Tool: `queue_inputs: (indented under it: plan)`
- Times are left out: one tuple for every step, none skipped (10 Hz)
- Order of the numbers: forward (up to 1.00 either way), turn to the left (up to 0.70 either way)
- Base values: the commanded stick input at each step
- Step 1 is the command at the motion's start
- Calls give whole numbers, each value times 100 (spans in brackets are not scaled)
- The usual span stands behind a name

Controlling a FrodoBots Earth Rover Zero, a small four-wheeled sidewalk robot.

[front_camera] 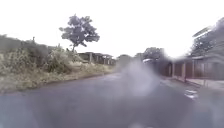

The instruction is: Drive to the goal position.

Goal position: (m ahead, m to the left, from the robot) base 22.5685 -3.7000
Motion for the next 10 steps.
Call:
queue_inputs:
  plan:
    - [70, 0]
    - [70, 0]
    - [70, 0]
    - [70, 0]
    - [70, 0]
    - [70, 0]
    - [70, 0]
    - [70, 0]
    - [70, 0]
    - [70, 0]
